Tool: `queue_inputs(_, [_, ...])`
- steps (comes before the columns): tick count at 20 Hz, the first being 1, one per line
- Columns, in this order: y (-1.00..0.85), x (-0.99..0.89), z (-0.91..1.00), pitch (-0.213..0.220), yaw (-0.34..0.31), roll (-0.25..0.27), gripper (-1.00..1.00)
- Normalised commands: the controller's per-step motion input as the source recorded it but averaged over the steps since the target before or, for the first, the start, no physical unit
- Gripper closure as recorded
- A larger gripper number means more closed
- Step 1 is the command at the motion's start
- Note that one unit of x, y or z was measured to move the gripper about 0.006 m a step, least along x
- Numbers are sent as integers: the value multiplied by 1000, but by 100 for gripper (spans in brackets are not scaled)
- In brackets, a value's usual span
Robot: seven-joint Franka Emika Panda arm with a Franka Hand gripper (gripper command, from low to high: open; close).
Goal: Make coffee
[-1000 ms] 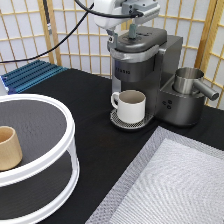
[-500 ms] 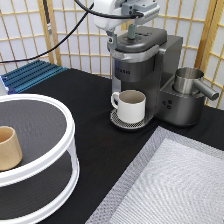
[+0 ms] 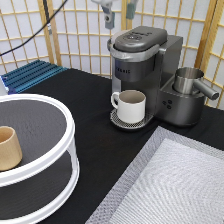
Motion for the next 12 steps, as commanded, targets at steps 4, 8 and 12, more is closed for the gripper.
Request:
queue_inputs(4, [-1000,40,-116,-118,0,158,-100])
queue_inputs(8, [-653,-95,-102,-85,0,75,-100])
queue_inputs(12, [0,0,0,0,0,0,-100])
